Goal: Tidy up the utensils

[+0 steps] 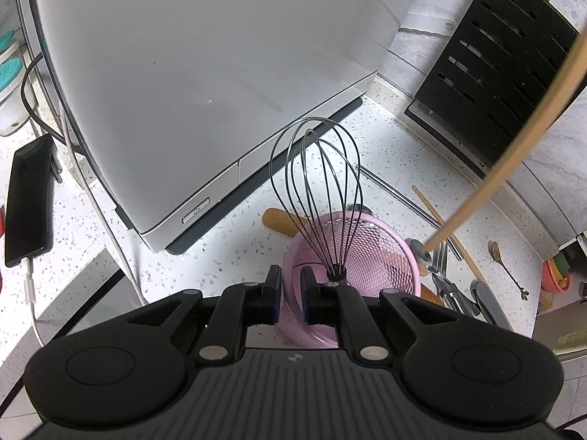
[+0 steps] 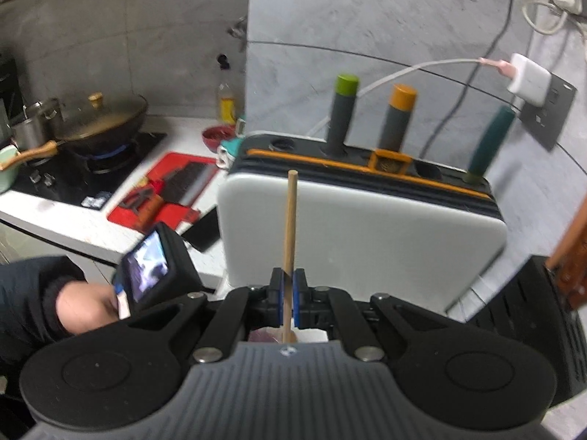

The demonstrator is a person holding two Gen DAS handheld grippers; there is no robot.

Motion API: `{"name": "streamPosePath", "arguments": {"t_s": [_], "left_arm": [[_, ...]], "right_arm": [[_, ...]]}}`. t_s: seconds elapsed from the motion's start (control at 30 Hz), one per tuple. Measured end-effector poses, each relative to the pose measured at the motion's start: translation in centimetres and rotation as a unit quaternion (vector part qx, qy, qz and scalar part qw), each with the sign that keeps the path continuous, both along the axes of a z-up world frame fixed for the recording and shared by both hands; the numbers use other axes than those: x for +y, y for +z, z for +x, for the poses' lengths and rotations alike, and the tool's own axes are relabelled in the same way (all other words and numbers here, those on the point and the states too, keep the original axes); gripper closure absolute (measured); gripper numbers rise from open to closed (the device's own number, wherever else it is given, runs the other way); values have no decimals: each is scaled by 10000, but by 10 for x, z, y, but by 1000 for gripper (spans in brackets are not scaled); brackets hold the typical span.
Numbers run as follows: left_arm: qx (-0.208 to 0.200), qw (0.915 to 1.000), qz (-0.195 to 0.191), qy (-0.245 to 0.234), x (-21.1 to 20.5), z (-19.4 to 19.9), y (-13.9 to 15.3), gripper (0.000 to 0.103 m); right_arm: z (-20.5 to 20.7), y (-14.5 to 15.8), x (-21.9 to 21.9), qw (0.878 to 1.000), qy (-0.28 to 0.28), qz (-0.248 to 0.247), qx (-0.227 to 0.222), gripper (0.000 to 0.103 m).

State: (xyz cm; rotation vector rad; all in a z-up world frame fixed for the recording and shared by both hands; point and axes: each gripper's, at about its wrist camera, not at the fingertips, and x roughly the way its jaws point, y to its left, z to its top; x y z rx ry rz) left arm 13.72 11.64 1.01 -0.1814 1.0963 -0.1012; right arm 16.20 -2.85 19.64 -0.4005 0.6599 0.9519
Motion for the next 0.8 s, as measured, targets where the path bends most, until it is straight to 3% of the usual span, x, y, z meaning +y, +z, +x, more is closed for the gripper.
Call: {"name": "streamPosePath", "arguments": {"t_s": [0.2,0.63,0.8], "left_arm": [[-5,10000,-36,-15,2,0,0,93],[-17,10000,-17,-25,1,-1,0,93],[-22,10000,10,-30,0,-1,0,93]], "right_arm": [[7,-16,15,9998,63,132,167,102],[33,-80,16,9974,-359,139,607,102],[39,-92,14,9958,-470,261,735,102]]}}
